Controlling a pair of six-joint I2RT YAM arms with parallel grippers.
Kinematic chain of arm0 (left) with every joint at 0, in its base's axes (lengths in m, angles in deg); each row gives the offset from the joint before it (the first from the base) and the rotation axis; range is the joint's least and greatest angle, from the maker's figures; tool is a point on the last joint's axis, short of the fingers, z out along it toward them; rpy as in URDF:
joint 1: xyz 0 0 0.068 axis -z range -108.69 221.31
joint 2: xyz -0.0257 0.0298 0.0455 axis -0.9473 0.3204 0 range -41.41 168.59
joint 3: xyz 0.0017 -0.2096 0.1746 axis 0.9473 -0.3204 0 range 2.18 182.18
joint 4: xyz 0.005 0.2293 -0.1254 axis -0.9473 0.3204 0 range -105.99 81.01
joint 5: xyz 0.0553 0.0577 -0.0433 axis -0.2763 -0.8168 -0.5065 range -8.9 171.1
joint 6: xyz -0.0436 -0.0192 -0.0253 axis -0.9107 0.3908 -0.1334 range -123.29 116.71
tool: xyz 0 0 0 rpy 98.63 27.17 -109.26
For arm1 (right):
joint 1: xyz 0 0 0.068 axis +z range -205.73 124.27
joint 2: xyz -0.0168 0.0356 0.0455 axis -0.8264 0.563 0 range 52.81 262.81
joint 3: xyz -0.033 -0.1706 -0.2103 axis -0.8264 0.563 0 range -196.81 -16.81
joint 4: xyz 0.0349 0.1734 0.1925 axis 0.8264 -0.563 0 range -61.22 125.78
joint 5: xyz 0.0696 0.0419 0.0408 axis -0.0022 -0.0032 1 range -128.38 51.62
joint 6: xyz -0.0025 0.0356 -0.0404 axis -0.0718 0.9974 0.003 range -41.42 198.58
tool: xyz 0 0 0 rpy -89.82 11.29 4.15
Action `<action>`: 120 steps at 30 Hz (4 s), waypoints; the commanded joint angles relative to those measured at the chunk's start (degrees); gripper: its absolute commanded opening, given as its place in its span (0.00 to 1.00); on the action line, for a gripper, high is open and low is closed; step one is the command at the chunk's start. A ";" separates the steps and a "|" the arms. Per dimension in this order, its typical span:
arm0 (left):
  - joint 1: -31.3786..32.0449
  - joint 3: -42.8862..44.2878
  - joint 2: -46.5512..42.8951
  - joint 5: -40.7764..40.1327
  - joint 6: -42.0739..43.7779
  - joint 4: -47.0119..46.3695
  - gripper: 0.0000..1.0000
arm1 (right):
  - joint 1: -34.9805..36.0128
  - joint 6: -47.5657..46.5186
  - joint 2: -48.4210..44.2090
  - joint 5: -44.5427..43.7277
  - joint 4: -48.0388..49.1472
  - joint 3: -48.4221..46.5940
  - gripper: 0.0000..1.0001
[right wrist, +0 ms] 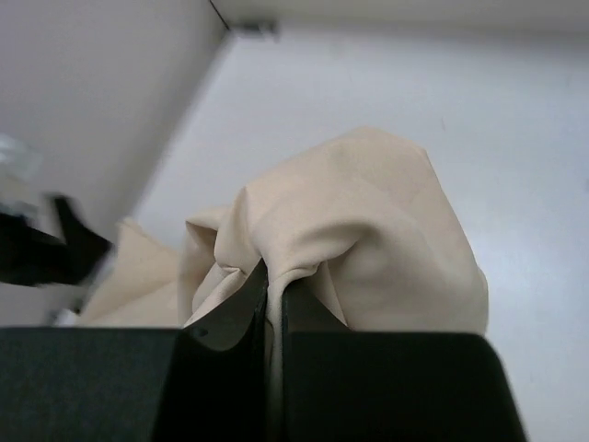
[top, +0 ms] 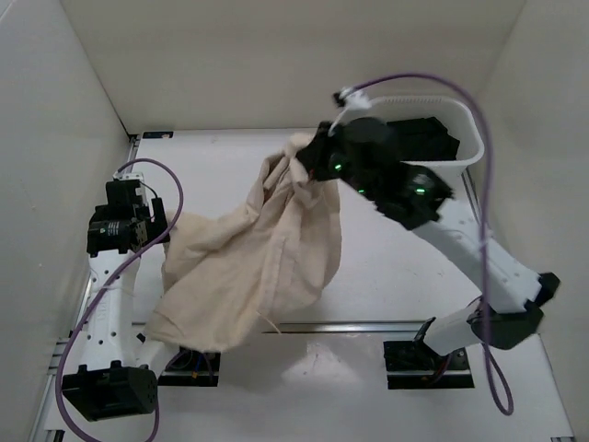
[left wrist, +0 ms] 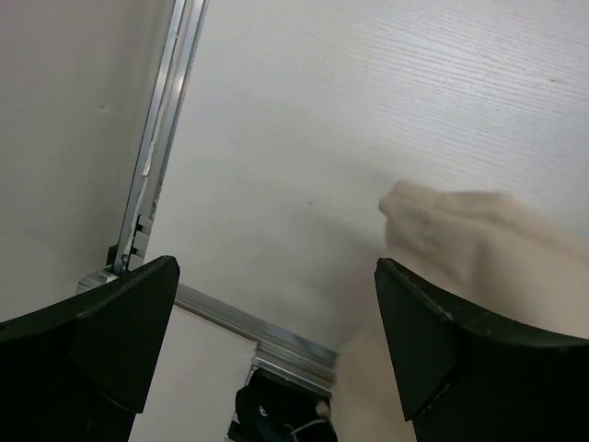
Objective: Fold and stack the trousers
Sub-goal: Move the trousers to the center of the board, then flatten the trousers out
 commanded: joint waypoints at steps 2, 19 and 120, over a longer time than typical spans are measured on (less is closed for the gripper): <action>0.22 2.19 -1.42 -2.17 -0.01 0.45 1.00 | -1.48 5.24 2.62 -2.03 1.11 12.82 0.00; 0.22 1.05 -0.37 -0.06 -0.01 2.04 1.00 | -3.08 -4.69 30.37 8.68 -8.39 -24.33 0.00; 9.08 55.19 59.17 -8.28 -0.01 -0.68 1.00 | -35.33 2.43 12.71 -3.34 -39.87 -4.52 0.99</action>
